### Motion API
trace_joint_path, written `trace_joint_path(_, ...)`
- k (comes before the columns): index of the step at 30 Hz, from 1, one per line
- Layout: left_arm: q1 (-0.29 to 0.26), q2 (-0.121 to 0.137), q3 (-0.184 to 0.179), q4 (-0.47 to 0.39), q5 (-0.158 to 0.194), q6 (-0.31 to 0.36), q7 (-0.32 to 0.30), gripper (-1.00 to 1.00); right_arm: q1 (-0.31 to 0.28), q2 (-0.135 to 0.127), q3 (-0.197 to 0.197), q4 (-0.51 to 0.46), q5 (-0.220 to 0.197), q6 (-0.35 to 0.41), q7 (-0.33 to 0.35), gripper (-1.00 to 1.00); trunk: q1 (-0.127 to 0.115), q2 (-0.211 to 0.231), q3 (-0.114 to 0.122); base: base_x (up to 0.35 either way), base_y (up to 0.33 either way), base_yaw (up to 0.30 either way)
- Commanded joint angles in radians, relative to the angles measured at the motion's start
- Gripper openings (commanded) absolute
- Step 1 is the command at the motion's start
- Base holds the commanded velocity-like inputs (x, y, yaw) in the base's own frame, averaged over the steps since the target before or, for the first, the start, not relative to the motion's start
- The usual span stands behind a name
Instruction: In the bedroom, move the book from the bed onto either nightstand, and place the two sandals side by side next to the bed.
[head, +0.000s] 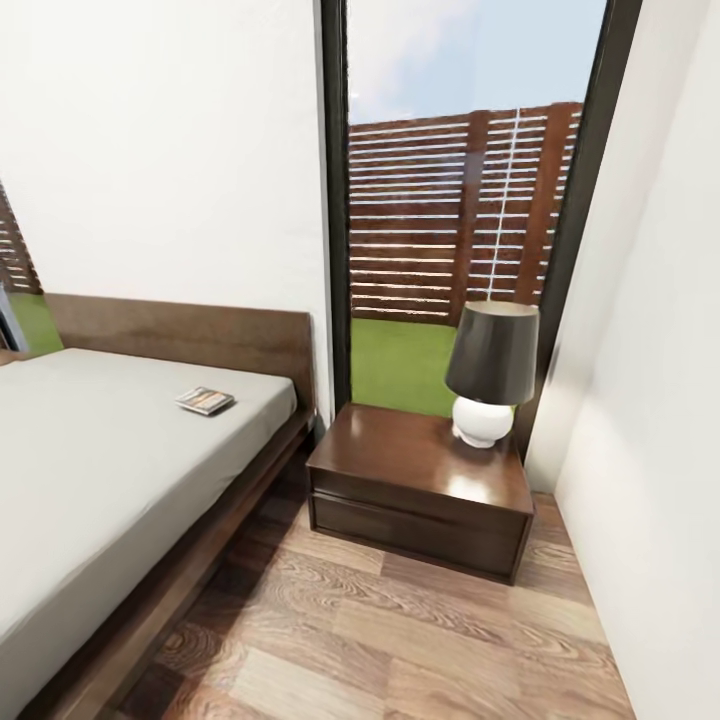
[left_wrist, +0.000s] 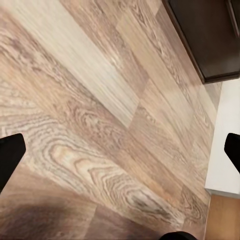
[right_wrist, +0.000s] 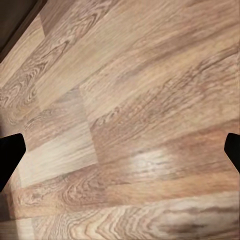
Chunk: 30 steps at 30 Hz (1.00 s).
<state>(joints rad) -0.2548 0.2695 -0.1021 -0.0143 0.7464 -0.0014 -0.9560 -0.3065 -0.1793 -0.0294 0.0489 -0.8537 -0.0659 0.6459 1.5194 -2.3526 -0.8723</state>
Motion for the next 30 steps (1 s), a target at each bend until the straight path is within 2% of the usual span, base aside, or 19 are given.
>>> trace_joint_path(1, 0.000, 0.000, -0.008, 0.000, 0.008, 0.000, -0.003, 1.00, -0.002, 0.000, -0.003, 0.005, 0.002, -0.007, 0.006, 1.00, 0.000, 0.000, -0.001, 0.173, 0.000, 0.000)
trace_joint_path(11, -0.001, 0.000, -0.008, 0.000, 0.008, 0.000, -0.003, 1.00, -0.002, 0.000, -0.003, 0.005, 0.002, -0.006, 0.006, 1.00, 0.000, 0.000, -0.001, 0.173, 0.061, 0.000)
trace_joint_path(30, 0.000, 0.001, -0.008, 0.000, 0.008, 0.000, -0.004, 1.00, -0.002, 0.000, -0.003, 0.005, 0.002, -0.008, 0.006, 1.00, 0.000, 0.000, -0.001, 0.173, 0.123, 0.000)
